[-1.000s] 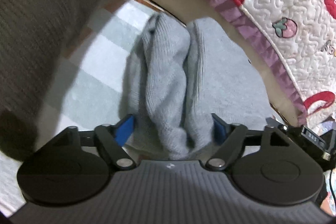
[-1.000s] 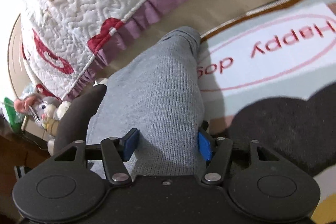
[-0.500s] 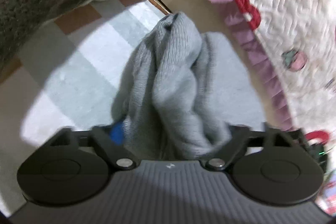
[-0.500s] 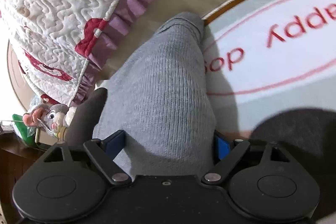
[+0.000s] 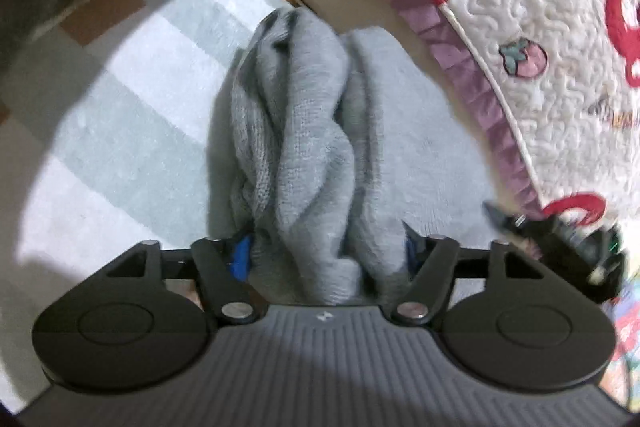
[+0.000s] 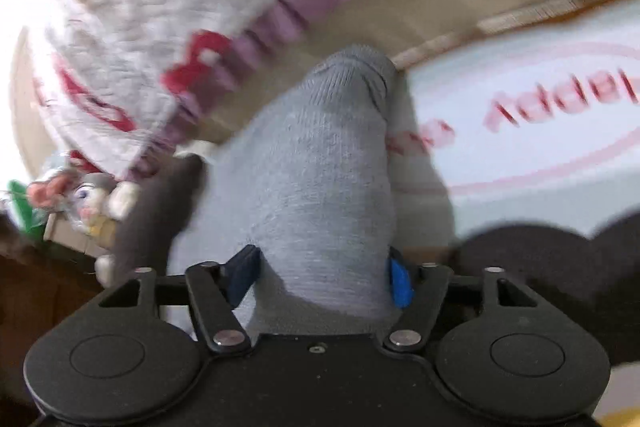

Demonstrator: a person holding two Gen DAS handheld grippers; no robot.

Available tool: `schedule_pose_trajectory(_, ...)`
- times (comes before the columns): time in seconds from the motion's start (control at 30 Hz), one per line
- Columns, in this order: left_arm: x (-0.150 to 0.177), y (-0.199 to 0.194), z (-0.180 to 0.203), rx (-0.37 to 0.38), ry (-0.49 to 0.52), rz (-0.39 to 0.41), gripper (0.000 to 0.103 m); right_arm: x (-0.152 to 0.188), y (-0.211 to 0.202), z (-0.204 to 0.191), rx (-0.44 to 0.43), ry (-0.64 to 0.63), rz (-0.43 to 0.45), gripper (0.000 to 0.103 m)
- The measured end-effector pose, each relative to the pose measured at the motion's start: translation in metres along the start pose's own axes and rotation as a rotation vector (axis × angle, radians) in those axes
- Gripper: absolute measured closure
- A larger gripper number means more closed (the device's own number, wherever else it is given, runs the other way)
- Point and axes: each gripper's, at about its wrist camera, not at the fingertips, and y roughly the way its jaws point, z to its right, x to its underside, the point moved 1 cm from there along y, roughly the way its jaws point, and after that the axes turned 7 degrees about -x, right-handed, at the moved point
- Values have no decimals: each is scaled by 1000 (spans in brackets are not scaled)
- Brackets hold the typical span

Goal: Fold clothes
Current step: 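Lift the folded sweater with both grippers and carry it toward the dark garment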

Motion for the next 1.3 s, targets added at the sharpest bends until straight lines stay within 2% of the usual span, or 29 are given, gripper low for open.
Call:
schedule_pose_trajectory(0.07, 0, 8, -4, 17, -26, -11, 25, -3, 7, 17, -84, 99, -37, 19)
schedule_pose_trajectory(0.1, 0, 12, -6, 27, -32, -13, 25, -8, 14, 21, -95, 102, -65, 17)
schedule_pose_trajectory(0.13, 1, 14, -7, 37, -35, -8, 25, -12, 22, 23, -102, 103, -92, 14)
schedule_pose_trajectory(0.2, 2, 15, 0, 34, 25, 1, 33, -21, 38, 20, -61, 69, -118, 14)
schedule_pose_trajectory(0.23, 3, 12, 4, 32, 65, 12, 38, -20, 35, 11, -75, 31, -97, 17)
schedule_pose_trajectory(0.27, 3, 8, 9, 30, 103, 22, 43, -19, 32, 2, -88, -7, -75, 27)
schedule_pose_trajectory(0.33, 1, 2, 16, 45, 128, 38, 46, -18, 26, -15, -115, -76, -33, 36)
schedule_pose_trajectory(0.53, 1, -37, 37, 154, 150, 120, 48, -26, -10, -75, -156, -206, 27, 37)
schedule_pose_trajectory(0.67, -6, -77, 48, 201, 162, 210, 48, -37, -24, -131, -185, -320, 12, 37)
schedule_pose_trajectory(0.9, -31, -167, 56, 186, 135, 483, 48, -58, -2, -255, -269, -507, -67, 38)
schedule_pose_trajectory(1.03, -48, -223, 49, 141, 84, 641, 48, -64, 33, -327, -330, -661, -149, 38)
schedule_pose_trajectory(1.13, -53, -260, 35, 80, 52, 762, 48, -64, 74, -369, -450, -729, -209, 38)
schedule_pose_trajectory(1.23, -57, -276, 16, -59, -21, 842, 47, -60, 127, -394, -557, -799, -291, 35)
schedule_pose_trajectory(1.3, -60, -271, 1, -173, -116, 868, 47, -60, 182, -382, -492, -758, -353, 30)
